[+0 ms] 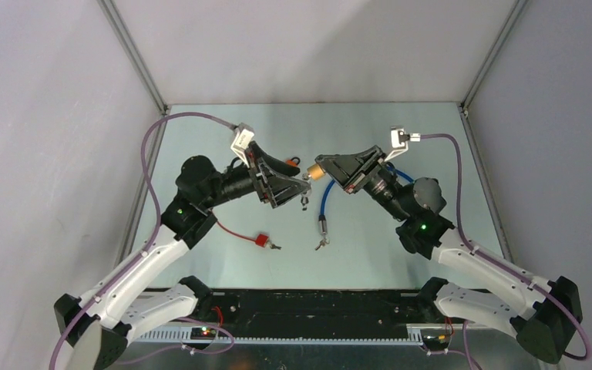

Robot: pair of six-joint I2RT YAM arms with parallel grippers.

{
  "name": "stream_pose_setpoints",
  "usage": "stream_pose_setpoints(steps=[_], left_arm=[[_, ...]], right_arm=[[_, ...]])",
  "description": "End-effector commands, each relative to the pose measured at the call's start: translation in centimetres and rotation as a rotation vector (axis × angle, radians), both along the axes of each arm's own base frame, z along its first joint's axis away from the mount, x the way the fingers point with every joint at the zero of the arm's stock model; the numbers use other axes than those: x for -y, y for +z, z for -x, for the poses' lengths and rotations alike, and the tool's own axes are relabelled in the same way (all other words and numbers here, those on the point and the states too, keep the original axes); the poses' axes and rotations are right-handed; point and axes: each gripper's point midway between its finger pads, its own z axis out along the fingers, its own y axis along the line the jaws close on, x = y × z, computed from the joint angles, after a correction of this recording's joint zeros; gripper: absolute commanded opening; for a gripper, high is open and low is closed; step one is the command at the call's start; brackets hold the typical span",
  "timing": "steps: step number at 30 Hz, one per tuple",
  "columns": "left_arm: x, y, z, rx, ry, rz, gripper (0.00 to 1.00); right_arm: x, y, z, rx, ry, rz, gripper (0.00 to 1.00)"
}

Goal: Lock with the key
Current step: Lock the lock.

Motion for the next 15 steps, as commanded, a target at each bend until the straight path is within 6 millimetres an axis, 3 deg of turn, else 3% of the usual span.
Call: stream_pose_setpoints(steps=[1, 4, 6, 10, 15], left_arm=[[-0.7, 1.1, -0.6, 0.146, 0.041, -0.061, 0.86], [-0.5, 1.2, -0.3, 0.174, 0.014, -0.074, 0.84], [-0.3, 0.9, 0.2, 0.194, -0.027, -0.089, 0.7], [-0.1, 0.1, 1.6, 0.206, -0.11, -0.115, 0.51], [0.0, -0.1, 2.7, 0.208, -0.177, -0.121, 0.43]], right_arm=[[-0.5, 2.1, 1.0, 0.049, 0.061, -0.007, 0.0], [-0.7, 2.1, 1.2, 0.051, 0.083, -0.004, 0.0], [-0.9, 2.3, 1.3, 0.054, 0.097, -0.006, 0.0], [-1.1, 2.7, 1.8, 0.08, 0.121, 0.005, 0.0], [-1.3, 3.0, 2.3, 0.099, 0.147, 0.014, 0.0]])
